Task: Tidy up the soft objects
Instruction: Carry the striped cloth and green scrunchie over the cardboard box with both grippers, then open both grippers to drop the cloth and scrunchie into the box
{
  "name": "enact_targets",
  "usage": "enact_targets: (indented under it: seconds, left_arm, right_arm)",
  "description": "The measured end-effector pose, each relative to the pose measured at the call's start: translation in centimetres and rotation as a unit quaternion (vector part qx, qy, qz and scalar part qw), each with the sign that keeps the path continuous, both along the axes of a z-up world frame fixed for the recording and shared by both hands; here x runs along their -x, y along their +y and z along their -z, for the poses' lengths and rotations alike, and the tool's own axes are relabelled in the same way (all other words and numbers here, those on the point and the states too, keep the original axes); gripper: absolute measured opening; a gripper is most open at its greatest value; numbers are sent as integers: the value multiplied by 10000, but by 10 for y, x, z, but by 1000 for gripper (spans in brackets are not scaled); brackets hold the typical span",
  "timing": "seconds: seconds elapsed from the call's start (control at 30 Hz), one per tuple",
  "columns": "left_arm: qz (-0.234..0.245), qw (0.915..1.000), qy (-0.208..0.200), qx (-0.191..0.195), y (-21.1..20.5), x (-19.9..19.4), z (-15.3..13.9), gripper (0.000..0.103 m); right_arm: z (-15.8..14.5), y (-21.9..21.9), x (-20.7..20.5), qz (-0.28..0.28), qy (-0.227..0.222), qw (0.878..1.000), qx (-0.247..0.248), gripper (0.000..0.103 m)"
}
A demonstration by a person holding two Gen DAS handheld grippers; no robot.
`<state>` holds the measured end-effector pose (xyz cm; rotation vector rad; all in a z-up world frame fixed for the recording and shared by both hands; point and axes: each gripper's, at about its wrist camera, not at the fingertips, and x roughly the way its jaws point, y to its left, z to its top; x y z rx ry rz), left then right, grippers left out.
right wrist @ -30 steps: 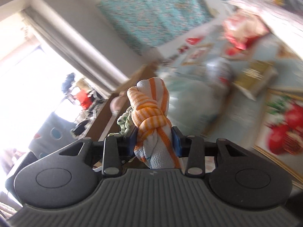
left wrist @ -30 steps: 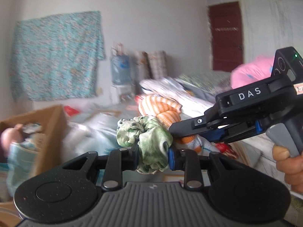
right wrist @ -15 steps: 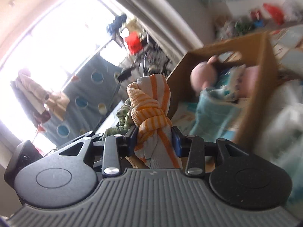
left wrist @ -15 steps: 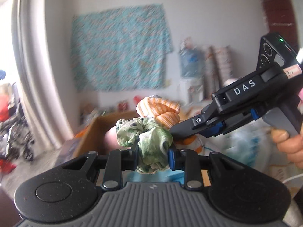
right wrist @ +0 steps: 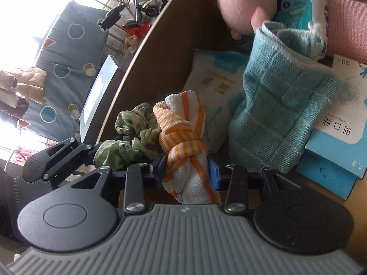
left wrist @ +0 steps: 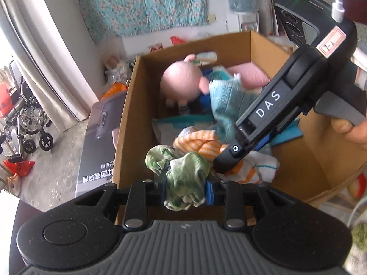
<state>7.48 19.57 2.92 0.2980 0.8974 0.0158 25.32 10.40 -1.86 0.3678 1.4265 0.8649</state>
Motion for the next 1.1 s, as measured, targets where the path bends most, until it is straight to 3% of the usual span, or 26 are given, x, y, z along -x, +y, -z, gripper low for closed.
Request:
enact_targets:
  seconds: [0.13, 0.33, 0.53, 0.73, 0.87, 1.0, 1.1]
  left_arm:
    - [-6, 9996, 141, 227, 11, 1, 0, 50]
    - [-104, 9995, -37, 309, 17, 9, -9, 59]
    - [-190, 9981, -378, 447, 22, 17, -27, 63]
    - [-263, 9959, -693, 520, 25, 25, -42, 63]
    - [-269, 9953, -743, 553, 24, 27, -45, 63]
    - [-278, 9952, -781, 526, 22, 29, -44, 65]
    - [-317, 9947, -818, 543, 22, 31, -45, 67]
  right_arm:
    - [6, 12, 2, -102, 122, 9998, 89, 40]
    - [7, 18, 3, -190, 212, 9994, 221, 41]
    - [7, 20, 4, -414, 67, 9985, 357, 42]
    - [1, 17, 7, -1073, -417, 9917, 572, 42]
    - [-1, 18, 7, -1367, -330, 9877, 686, 42]
    - [-8, 7, 0, -1099, -238, 9929, 386, 61]
    - [-18, -3, -3, -868, -285, 9956, 199, 62]
